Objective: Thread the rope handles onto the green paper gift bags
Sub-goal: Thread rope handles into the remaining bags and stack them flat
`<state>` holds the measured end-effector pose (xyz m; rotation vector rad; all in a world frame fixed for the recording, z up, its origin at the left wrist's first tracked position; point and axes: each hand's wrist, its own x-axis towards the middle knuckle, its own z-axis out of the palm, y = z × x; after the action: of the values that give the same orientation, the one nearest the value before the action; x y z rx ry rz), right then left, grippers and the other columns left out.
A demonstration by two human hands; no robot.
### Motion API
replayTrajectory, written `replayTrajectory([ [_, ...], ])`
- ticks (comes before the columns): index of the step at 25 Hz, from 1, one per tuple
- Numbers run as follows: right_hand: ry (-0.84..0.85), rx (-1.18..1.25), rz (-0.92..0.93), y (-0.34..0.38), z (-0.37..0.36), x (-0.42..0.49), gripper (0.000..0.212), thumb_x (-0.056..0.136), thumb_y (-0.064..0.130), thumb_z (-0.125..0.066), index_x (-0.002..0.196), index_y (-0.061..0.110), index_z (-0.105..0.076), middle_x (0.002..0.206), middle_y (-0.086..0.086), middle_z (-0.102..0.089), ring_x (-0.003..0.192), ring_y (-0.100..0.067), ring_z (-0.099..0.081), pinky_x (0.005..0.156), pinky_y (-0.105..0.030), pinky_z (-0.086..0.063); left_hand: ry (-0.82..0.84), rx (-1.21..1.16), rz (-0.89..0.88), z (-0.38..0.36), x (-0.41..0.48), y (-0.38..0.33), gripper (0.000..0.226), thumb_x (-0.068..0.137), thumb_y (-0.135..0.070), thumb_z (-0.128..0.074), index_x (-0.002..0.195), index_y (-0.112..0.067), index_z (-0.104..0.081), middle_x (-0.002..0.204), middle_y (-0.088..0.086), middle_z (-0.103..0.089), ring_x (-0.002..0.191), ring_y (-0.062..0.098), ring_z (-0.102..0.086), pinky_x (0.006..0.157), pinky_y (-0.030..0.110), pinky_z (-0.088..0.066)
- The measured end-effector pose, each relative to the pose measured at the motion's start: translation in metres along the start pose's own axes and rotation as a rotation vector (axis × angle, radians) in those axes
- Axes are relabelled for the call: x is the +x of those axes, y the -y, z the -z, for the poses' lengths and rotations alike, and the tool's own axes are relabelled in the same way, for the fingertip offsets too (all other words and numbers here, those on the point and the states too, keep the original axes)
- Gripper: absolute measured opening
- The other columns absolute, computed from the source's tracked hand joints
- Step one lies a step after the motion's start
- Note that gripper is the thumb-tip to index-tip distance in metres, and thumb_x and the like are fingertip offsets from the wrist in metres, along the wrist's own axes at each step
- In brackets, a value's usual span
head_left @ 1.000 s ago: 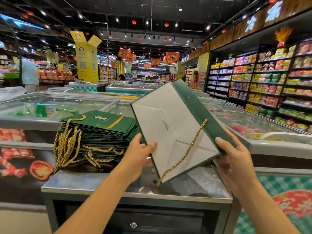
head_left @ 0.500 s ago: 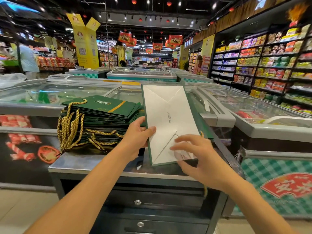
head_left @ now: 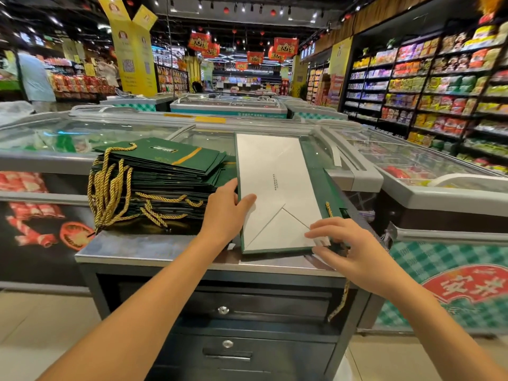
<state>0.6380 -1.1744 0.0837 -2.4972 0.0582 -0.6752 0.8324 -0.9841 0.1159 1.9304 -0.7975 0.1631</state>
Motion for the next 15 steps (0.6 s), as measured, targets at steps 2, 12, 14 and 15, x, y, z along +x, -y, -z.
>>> replayTrajectory([
  [2,-0.005,-0.005,-0.007,-0.001,-0.001,-0.004,0.027,0.091,0.026,-0.073,0.115,0.038,-0.073,0.123,0.022,-0.060,0.124,-0.004,-0.052,0.101,-0.028,-0.046,0.073,0.026,-0.011,-0.002,-0.003,-0.002,0.037,0.095,-0.030,-0.067,0.128,-0.016,-0.058,0.095,-0.004,-0.067,0.081,0.010,-0.058,0.068,0.016,-0.042],
  [12,0.013,0.098,-0.084,0.000,0.002,-0.003,0.022,0.095,0.022,-0.067,0.109,0.038,-0.074,0.115,0.026,-0.067,0.112,-0.005,-0.061,0.095,-0.033,-0.052,0.194,0.820,-0.292,-0.022,-0.020,-0.010,0.053,0.100,-0.058,-0.041,0.137,-0.023,-0.056,0.136,0.006,-0.048,0.128,0.025,-0.042,0.102,0.038,-0.040],
  [14,0.030,0.188,-0.108,0.002,0.007,-0.003,0.024,0.099,0.015,-0.062,0.110,0.032,-0.075,0.113,0.021,-0.071,0.109,-0.007,-0.066,0.097,-0.036,-0.055,0.433,0.680,-0.364,-0.030,-0.021,-0.005,0.058,0.103,-0.056,-0.033,0.155,-0.030,-0.033,0.164,0.006,-0.025,0.150,0.024,-0.019,0.122,0.040,-0.016],
  [15,0.050,0.227,-0.112,0.002,0.011,-0.003,0.030,0.101,0.007,-0.057,0.111,0.029,-0.075,0.115,0.019,-0.072,0.112,-0.006,-0.066,0.100,-0.034,-0.054,0.508,0.667,-0.378,-0.033,-0.021,-0.003,0.059,0.104,-0.056,-0.028,0.158,-0.032,-0.024,0.167,0.005,-0.015,0.154,0.022,-0.009,0.125,0.040,-0.007],
])
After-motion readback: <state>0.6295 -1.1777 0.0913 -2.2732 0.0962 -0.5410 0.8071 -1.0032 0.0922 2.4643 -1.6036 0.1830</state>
